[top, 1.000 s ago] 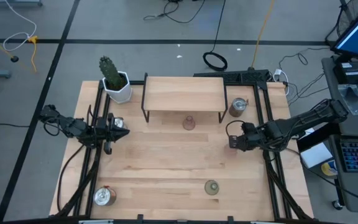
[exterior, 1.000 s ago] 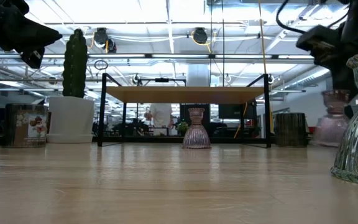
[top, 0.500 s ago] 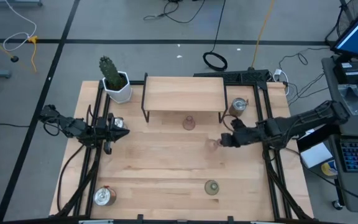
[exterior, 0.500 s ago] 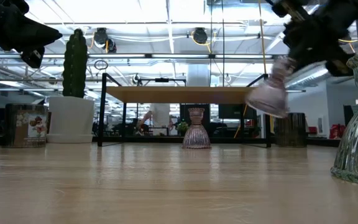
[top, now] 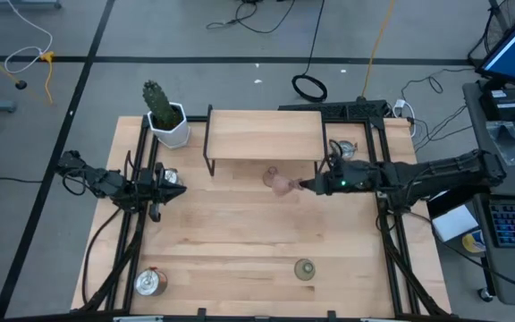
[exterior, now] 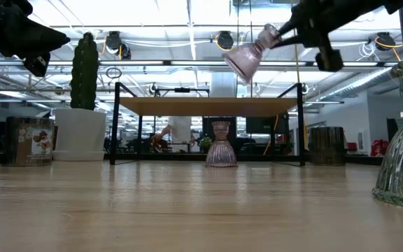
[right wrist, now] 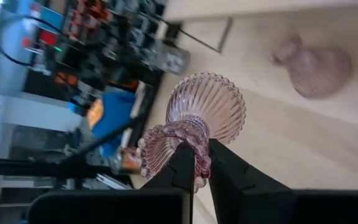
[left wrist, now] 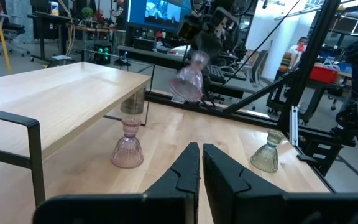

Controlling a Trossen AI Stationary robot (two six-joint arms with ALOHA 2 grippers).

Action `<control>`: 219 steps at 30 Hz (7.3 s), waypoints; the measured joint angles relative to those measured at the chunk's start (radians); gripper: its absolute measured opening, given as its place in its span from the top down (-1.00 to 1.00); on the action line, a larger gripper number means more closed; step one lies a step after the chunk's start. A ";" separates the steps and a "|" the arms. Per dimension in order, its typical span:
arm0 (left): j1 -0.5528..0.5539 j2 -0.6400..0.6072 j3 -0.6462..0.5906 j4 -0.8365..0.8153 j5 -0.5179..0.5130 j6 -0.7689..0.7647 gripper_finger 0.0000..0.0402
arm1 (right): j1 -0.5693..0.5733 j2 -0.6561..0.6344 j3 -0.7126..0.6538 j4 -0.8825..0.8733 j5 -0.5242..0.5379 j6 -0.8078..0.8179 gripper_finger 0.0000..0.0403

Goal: Pick & Place candle stick holders
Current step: Put the right pink scented candle on the shelf, then put the green scented candle on the shelf

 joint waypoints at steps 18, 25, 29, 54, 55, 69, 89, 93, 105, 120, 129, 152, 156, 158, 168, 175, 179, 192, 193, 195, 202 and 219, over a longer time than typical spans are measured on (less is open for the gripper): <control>0.000 0.000 0.000 0.001 0.000 -0.005 0.89 | -0.205 0.044 0.397 -0.393 -0.003 -0.375 0.92; 0.000 0.000 0.000 0.061 0.001 -0.004 0.89 | -0.342 0.143 0.629 -0.652 -0.011 -0.496 0.92; 0.000 0.000 0.000 0.090 0.001 -0.004 0.89 | -0.450 0.225 0.735 -0.776 -0.076 -0.551 0.92; 0.000 0.000 0.000 0.109 0.001 -0.003 0.89 | -0.869 0.662 1.184 -1.211 -0.426 -0.818 0.92; 0.000 0.000 0.000 0.109 0.001 -0.003 0.89 | -0.872 0.672 1.198 -1.226 -0.427 -0.822 0.92; 0.000 0.000 0.000 0.109 0.001 -0.002 0.89 | -0.872 0.787 1.242 -1.264 -0.478 -0.865 0.92; 0.000 0.000 0.000 0.110 0.001 0.001 0.89 | -0.897 0.801 1.242 -1.276 -0.476 -0.865 0.92; 0.000 0.000 0.000 0.110 0.001 0.001 0.89 | -0.897 0.801 1.242 -1.277 -0.475 -0.868 0.92; 0.000 0.000 0.000 0.111 0.001 0.001 0.89 | -0.887 0.830 1.242 -1.276 -0.469 -0.903 0.92; 0.000 0.000 0.000 0.112 0.000 0.000 0.89 | -0.882 0.834 1.242 -1.241 -0.419 -0.919 0.76; 0.000 0.000 0.000 0.112 0.000 0.001 0.89 | -0.882 0.834 1.242 -1.243 -0.420 -0.944 0.71; 0.000 0.000 0.000 0.111 0.000 0.001 0.89 | -0.882 0.827 1.241 -1.217 -0.426 -0.953 0.66; 0.000 0.000 0.000 0.111 0.000 0.001 0.89 | -0.883 0.813 1.241 -1.196 -0.426 -0.950 0.66; 0.000 0.000 0.000 0.111 0.000 0.001 0.89 | -0.883 0.808 1.241 -1.196 -0.426 -0.947 0.66; 0.000 0.000 0.000 0.111 0.000 0.001 0.89 | -0.882 0.764 1.241 -1.171 -0.427 -0.945 0.67; 0.000 0.000 0.000 0.111 0.000 -0.005 0.89 | -0.882 0.685 1.241 -1.142 -0.425 -0.945 0.73; 0.000 0.000 0.000 0.111 0.000 -0.005 0.89 | -0.871 0.624 1.241 -1.143 -0.425 -0.946 0.75; 0.000 0.000 0.000 0.111 0.001 -0.075 0.89 | -0.668 0.450 1.241 -1.254 -0.425 -0.999 0.75; 0.000 0.000 0.000 0.111 0.001 -0.086 0.89 | -0.646 0.440 1.241 -1.258 -0.425 -0.998 0.75; 0.000 0.000 0.000 0.112 0.002 -0.107 0.89 | -0.601 0.420 1.241 -1.258 -0.424 -0.998 0.75; 0.000 0.000 0.000 0.112 0.002 -0.212 0.89 | -0.425 0.367 1.241 -1.257 -0.425 -0.964 0.75; 0.000 0.000 0.000 0.112 0.002 -0.298 0.89 | 0.005 0.341 1.183 -1.205 -0.420 -0.800 0.75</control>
